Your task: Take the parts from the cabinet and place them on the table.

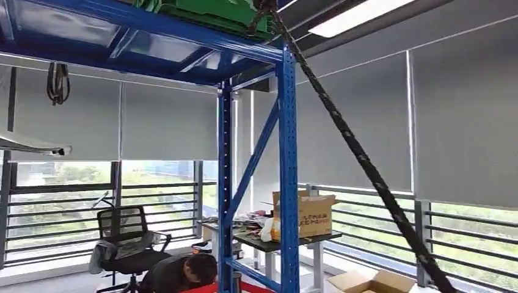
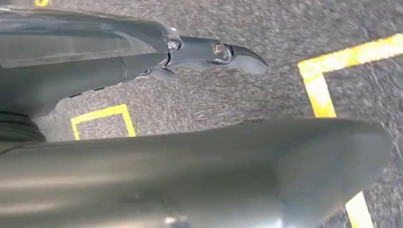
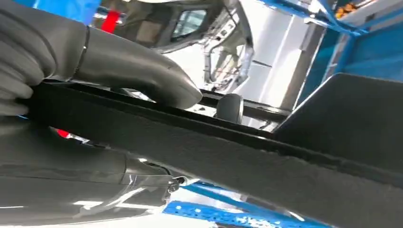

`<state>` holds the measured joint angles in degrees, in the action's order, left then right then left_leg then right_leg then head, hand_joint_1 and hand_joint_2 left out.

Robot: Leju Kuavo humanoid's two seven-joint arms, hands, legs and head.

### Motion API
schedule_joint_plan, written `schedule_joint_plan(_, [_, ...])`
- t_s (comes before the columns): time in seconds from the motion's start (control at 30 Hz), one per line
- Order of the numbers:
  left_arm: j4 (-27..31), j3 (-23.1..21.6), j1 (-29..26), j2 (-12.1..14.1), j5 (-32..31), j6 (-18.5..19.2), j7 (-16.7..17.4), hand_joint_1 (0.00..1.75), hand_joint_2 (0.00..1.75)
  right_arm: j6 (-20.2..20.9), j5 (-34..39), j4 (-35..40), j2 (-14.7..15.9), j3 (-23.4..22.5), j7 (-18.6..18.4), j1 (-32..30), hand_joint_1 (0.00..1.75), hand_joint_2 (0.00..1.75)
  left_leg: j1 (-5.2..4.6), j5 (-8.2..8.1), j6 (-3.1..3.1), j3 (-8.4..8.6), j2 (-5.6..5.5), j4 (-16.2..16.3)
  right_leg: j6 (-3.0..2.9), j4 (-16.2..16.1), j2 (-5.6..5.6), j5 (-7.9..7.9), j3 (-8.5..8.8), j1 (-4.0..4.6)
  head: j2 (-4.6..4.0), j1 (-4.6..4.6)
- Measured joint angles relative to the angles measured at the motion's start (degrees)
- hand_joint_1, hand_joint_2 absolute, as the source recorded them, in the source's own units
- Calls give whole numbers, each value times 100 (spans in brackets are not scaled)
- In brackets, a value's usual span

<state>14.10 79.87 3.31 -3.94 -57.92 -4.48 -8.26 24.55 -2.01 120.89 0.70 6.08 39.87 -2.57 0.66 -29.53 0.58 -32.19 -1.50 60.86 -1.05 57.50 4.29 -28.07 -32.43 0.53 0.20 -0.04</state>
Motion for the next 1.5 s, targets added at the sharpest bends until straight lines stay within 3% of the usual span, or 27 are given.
schedule_joint_plan(0.03, [0, 0, 25, -9, 31, 0, -22, 0, 175, -2, -7, 0, 0, 2, 0, -4, 175, 175, 20, -42, 40, 89, -282, -184, 12, 13, 41, -4, -28, 6, 0, -2])
schedule_joint_plan(0.17, [-2, 7, 66, -96, 48, 46, -131, 0, 175, 0, -72, 46, 4, 59, -17, 42, 175, 175, -19, -32, 56, 109, -145, -311, 147, 9, 272, 65, -135, -54, 0, 0])
schedule_joint_plan(0.2, [-2, 7, 82, -138, 46, 44, -116, 0, 175, 0, -79, 66, 7, 85, -46, 73, 175, 175, 45, 9, 109, 133, -59, -376, 174, 64, 235, 1, -145, -46, 0, 0])
schedule_joint_plan(0.27, [-2, 7, 102, -146, 37, 13, -61, 0, 175, 2, -87, 92, 9, 153, -112, 182, 175, 175, 30, 14, 141, 147, 63, -391, 234, 543, -242, -332, -348, -18, 0, 0])
schedule_joint_plan(0.33, [-2, 7, 94, -164, 35, -16, -59, 0, 175, -4, -90, 94, 9, 251, -140, 207, 175, 175, 27, 8, 146, 144, 213, -390, 291, 1488, -361, -759, -778, -68, 0, 0])
schedule_joint_plan(0.4, [-2, 9, 82, -164, 53, -15, -105, 0, 175, -48, -90, 94, 9, 341, -140, 218, 175, 175, 30, -2, 141, 148, 338, -388, 335, 1764, -379, -743, -903, -116, 0, 0])
schedule_joint_plan(0.43, [-2, 11, 90, -164, 61, -11, -121, 0, 175, -72, -96, 94, 9, 389, -135, 233, 175, 175, 32, -10, 130, 152, 390, -386, 352, 1519, -400, -576, -781, -130, 0, 0])
schedule_joint_plan(0.5, [-2, 9, 116, -162, 24, -9, -134, 0, 175, -129, -146, 125, 9, 504, -99, 244, 175, 175, 39, -41, 85, 197, 477, -386, 348, 430, -529, -47, -221, -139, 0, 0])
schedule_joint_plan(0.53, [-2, 9, 112, -162, -4, -18, -127, 0, 175, -146, -177, 142, 11, 564, -83, 261, 175, 175, 30, -65, 51, 216, 513, -387, 338, 42, -707, 6, -37, -128, 0, 0])
schedule_joint_plan(0.57, [-2, 9, 115, -148, -22, -22, -112, 0, 175, -164, -212, 144, 9, 627, -72, 298, 175, 175, -8, -86, 12, 213, 545, -368, 306, -27, -729, -22, -9, -59, 0, -2])
schedule_joint_plan(0.7, [-2, 0, 128, -76, -65, 22, -149, 0, 175, -260, -199, 162, 9, 839, -31, 301, 175, 175, 25, -139, -128, 257, 671, -395, 142, -45, -538, -3, -17, -70, 0, 2])
schedule_joint_plan(0.73, [-2, -6, 143, -46, -94, 41, -173, 0, 175, -288, -190, 177, 9, 904, -11, 301, 175, 175, 46, -246, -140, 229, 458, -301, 110, -68, -509, 9, -10, -81, 2, 2])
schedule_joint_plan(0.8, [-2, -17, 131, -11, -116, 65, -197, 0, 175, -315, -153, 179, 0, 974, -9, 303, 175, 175, 35, -659, -129, -105, 242, 431, 51, -67, -443, 7, -13, -76, 0, 2])
schedule_joint_plan(0.87, [-2, -28, 95, 44, -151, 96, -203, 0, 175, -313, -120, 177, 0, 1042, -7, 264, 175, 175, 31, -971, -127, -571, 195, 1365, 29, -63, -319, 2, -12, -55, 0, 2])
schedule_joint_plan(0.9, [-2, -31, 79, 70, -162, 96, -204, 0, 175, -310, -103, 177, -2, 1073, -7, 243, 175, 175, 30, -915, -124, -653, 190, 1476, 27, -61, -251, 0, -5, -50, 0, 2])
schedule_joint_plan(0.93, [-2, -35, 77, 85, -177, 98, -204, 0, 175, -306, -92, 175, 0, 1099, -7, 237, 175, 175, 30, -727, -113, -602, 186, 1286, 28, -56, -180, -1, 4, -50, 0, 2])
schedule_joint_plan(1.0, [-2, -46, 91, 107, -212, 109, -221, 0, 175, -313, -109, 175, 0, 1148, -7, 239, 175, 175, 39, -164, -88, -241, 124, 381, 41, -36, -45, -18, 26, -51, 0, 2])
schedule_joint_plan(1.03, [-2, -50, 92, 123, -212, 135, -241, 0, 175, -328, -131, 175, 0, 1169, -7, 239, 175, 175, 59, 66, -71, -58, -80, -91, 61, -9, 19, -38, 18, -55, 0, 2])
schedule_joint_plan(1.07, [-2, -50, 103, 131, -214, 157, -256, 0, 175, -350, -144, 171, 0, 1198, -7, 245, 175, 175, 85, -8, -52, -14, -297, -180, 89, 36, 79, -55, -27, -24, 0, -2])
schedule_joint_plan(1.13, [-2, -59, 110, 131, -221, 164, -249, 0, 175, -363, -153, 162, 2, 1237, -7, 247, 175, 175, 52, -36, -41, -14, -229, -211, 153, 47, 189, -30, -94, -69, 2, -2])
schedule_joint_plan(1.2, [-2, -83, 129, 133, -229, 164, -217, 0, 175, -380, -144, 162, 13, 1241, -4, 239, 175, 175, 50, -11, 31, 9, -131, -242, 229, 28, 289, -18, -98, -80, 0, 0])
schedule_joint_plan(1.23, [-2, -94, 148, 127, -242, 166, -208, 0, 175, -402, -140, 164, 35, 1244, -4, 232, 175, 175, 73, 11, 69, 29, -52, -273, 245, 90, 172, -90, -97, -86, 0, 0])
schedule_joint_plan(1.27, [-2, -98, 151, 129, -264, 170, -197, 0, 175, -417, -138, 177, 59, 1244, -4, 250, 175, 175, 74, 6, 99, 38, -9, -283, 272, 333, -103, -263, -214, -59, 0, 0])
schedule_joint_plan(1.3, [-2, -103, 145, 129, -277, 184, -186, 0, 175, -424, -118, 177, 85, 1244, -4, 257, 175, 175, 67, 0, 115, 43, 62, -283, 299, 760, -255, -495, -416, -70, 0, -2])
schedule_joint_plan(1.37, [-2, -118, 125, 129, -321, 201, -153, 0, 175, -422, -72, 179, 131, 1230, -2, 215, 175, 175, 49, -15, 136, 45, 217, -282, 345, 1699, -361, -860, -875, -93, 0, -2])
schedule_joint_plan(1.43, [-2, -138, 127, 122, -328, 201, -140, 0, 175, -409, -57, 177, 179, 1222, -2, 182, 175, 175, 44, -29, 132, 52, 333, -281, 360, 1777, -377, -745, -932, -104, 0, -2])
schedule_joint_plan(1.5, [-2, -155, 153, 107, -328, 205, -129, 0, 175, -385, -77, 184, 188, 1224, -2, 179, 175, 175, 44, -59, 115, 91, 431, -281, 339, 834, -455, -242, -458, -100, 0, -2])
